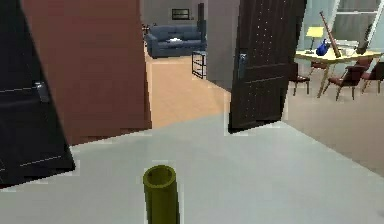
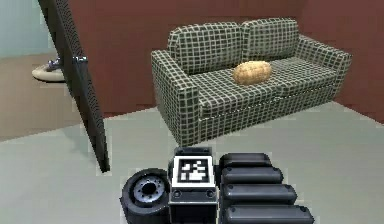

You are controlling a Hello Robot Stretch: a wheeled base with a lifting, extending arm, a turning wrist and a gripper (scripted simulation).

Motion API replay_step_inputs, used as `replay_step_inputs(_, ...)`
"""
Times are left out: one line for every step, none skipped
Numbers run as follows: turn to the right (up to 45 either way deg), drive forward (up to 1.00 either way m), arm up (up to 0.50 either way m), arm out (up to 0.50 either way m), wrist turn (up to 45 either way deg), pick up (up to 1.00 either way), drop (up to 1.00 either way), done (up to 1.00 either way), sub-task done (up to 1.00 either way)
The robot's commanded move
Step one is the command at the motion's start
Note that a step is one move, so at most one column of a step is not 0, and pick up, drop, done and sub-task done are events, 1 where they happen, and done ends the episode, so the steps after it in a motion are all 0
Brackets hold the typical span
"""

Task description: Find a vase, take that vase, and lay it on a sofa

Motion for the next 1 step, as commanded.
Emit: replay_step_inputs(0.0,1.00,0.00,0.00,0.0,0.00,0.00,0.00,0.00)
